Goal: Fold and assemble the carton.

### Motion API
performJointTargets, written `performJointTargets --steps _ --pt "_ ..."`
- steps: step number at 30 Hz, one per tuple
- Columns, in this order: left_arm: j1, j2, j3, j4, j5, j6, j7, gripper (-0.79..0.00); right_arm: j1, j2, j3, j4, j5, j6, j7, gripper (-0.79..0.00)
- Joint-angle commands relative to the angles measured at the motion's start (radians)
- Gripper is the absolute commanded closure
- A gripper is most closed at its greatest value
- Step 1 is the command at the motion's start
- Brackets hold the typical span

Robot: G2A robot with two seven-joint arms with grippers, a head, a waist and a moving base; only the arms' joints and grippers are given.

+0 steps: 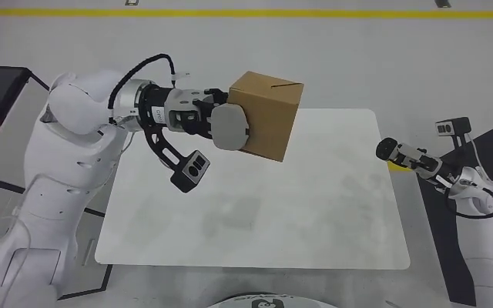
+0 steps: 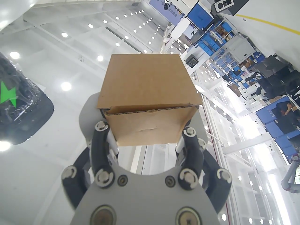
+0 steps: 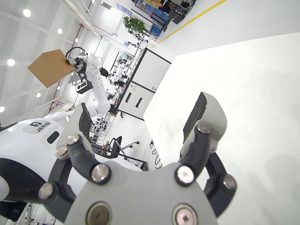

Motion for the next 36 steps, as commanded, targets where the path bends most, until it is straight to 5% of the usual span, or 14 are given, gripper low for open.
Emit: performJointTargets --steps 1,12,20,36 --pt "0.011 0.001 -0.001 -0.002 -0.005 -0.041 -0.012 0.000 0.000 0.000 0.000 0.000 0.000 0.000 0.000 -0.785" --pt "0.053 0.015 -0.001 0.028 -0.043 -0.430 -0.057 0.000 0.000 0.000 0.000 0.000 0.000 0.000 0.000 -0.785" --pt "0.063 0.015 -0.006 0.016 -0.053 -0.453 -0.082 0.000 0.000 0.000 0.000 0.000 0.000 0.000 0.000 -0.785" --pt "0.061 0.015 0.044 0.037 -0.191 -0.964 -0.269 0.000 0.000 0.000 0.000 0.000 0.000 0.000 0.000 -0.785"
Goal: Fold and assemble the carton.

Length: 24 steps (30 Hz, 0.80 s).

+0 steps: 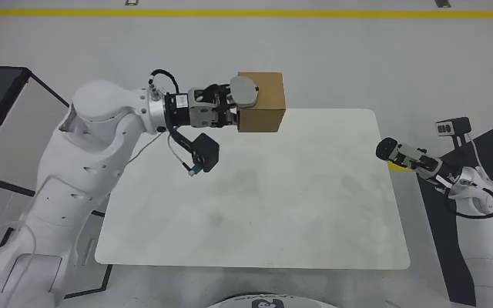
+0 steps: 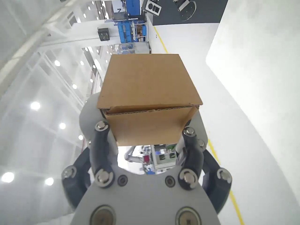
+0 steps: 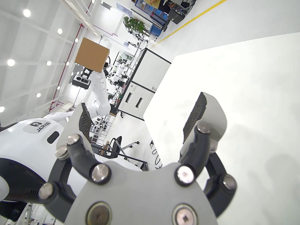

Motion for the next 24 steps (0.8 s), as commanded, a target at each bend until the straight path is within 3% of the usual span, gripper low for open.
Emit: performJointTargets --steps 1,10,12,18,24 --pt "0.005 0.000 0.006 0.002 -0.017 -0.040 -0.035 0.000 0.000 0.000 0.000 0.000 0.000 0.000 0.000 -0.785" --pt "0.015 -0.003 0.006 0.002 -0.071 -0.064 -0.069 0.000 0.000 0.000 0.000 0.000 0.000 0.000 0.000 -0.785" --pt "0.042 -0.008 -0.002 0.031 -0.164 -0.072 -0.100 0.000 0.000 0.000 0.000 0.000 0.000 0.000 0.000 -0.785" --pt "0.052 -0.017 -0.011 0.101 -0.396 -0.270 -0.246 0.000 0.000 0.000 0.000 0.000 0.000 0.000 0.000 -0.785" --pt "0.062 -0.027 -0.015 0.120 -0.567 -0.363 -0.426 0.000 0.000 0.000 0.000 0.000 0.000 0.000 0.000 -0.785"
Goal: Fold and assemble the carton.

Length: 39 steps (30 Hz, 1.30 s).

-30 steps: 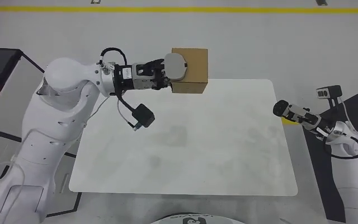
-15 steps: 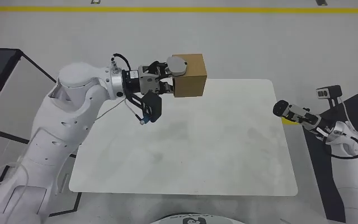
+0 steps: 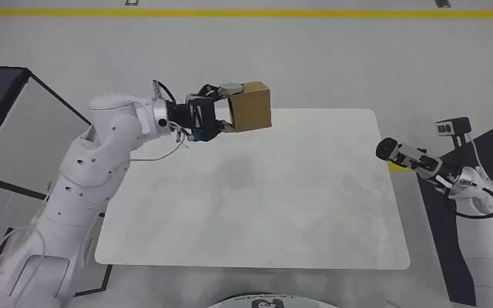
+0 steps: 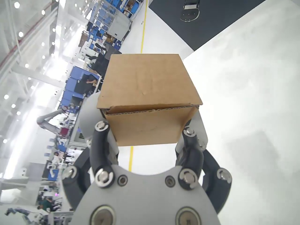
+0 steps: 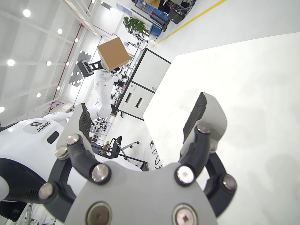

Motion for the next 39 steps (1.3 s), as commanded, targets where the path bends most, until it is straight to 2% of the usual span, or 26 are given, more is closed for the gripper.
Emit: performJointTargets --steps 1,3,10,11,12,15,20,24,30,33,39 --pt "0.005 -0.002 -0.003 0.016 -0.063 -0.037 -0.056 0.000 0.000 0.000 0.000 0.000 0.000 0.000 0.000 -0.785" --pt "0.007 -0.005 -0.002 0.025 -0.120 -0.069 -0.103 0.000 0.000 0.000 0.000 0.000 0.000 0.000 0.000 -0.785" --pt "0.012 -0.005 -0.002 0.028 -0.132 -0.064 -0.100 0.000 0.000 0.000 0.000 0.000 0.000 0.000 0.000 -0.785" --pt "0.031 -0.009 -0.007 0.051 -0.209 -0.048 -0.079 0.000 0.000 0.000 0.000 0.000 0.000 0.000 0.000 -0.785" --pt "0.040 -0.012 -0.002 0.068 -0.267 -0.069 -0.087 0.000 0.000 0.000 0.000 0.000 0.000 0.000 0.000 -0.785" --pt "0.031 -0.016 0.020 0.123 -0.378 -0.136 -0.174 0.000 0.000 0.000 0.000 0.000 0.000 0.000 0.000 -0.785" --pt "0.008 -0.015 0.071 0.173 -0.548 -0.136 -0.310 0.000 0.000 0.000 0.000 0.000 0.000 0.000 0.000 -0.785" --pt "-0.015 -0.006 0.104 0.184 -0.602 -0.136 -0.394 0.000 0.000 0.000 0.000 0.000 0.000 0.000 0.000 -0.785" --pt "-0.015 -0.006 0.104 0.184 -0.602 -0.136 -0.394 0.000 0.000 0.000 0.000 0.000 0.000 0.000 0.000 -0.785" --pt "0.011 -0.009 0.118 0.183 -0.619 -0.136 -0.378 0.000 0.000 0.000 0.000 0.000 0.000 0.000 0.000 -0.785" --pt "-0.003 -0.010 0.223 0.221 -0.616 -0.136 -0.257 0.000 0.000 0.000 0.000 0.000 0.000 0.000 0.000 -0.785"
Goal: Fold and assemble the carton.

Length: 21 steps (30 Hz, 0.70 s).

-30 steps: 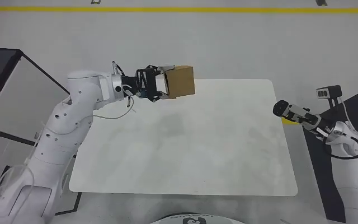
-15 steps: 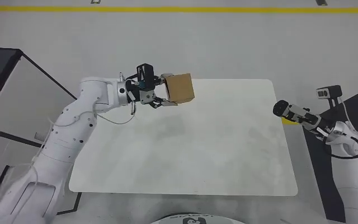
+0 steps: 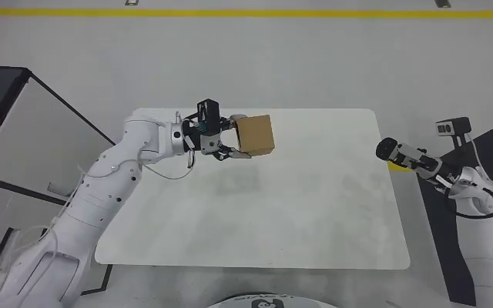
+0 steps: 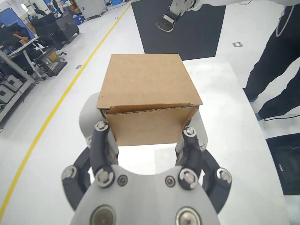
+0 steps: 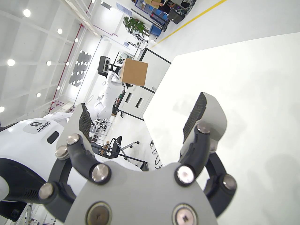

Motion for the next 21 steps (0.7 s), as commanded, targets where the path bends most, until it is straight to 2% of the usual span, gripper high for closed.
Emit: performJointTargets --steps 1,9,21 --pt "-0.017 0.001 0.048 0.030 0.018 0.000 0.049 0.000 0.000 0.000 0.000 0.000 0.000 0.000 0.000 -0.785" --pt "-0.097 -0.009 0.223 0.188 0.058 0.000 0.295 0.000 0.000 0.000 0.000 0.000 0.000 0.000 0.000 -0.785" --pt "-0.097 -0.009 0.223 0.188 0.058 0.000 0.295 0.000 0.000 0.000 0.000 0.000 0.000 0.000 0.000 -0.785"
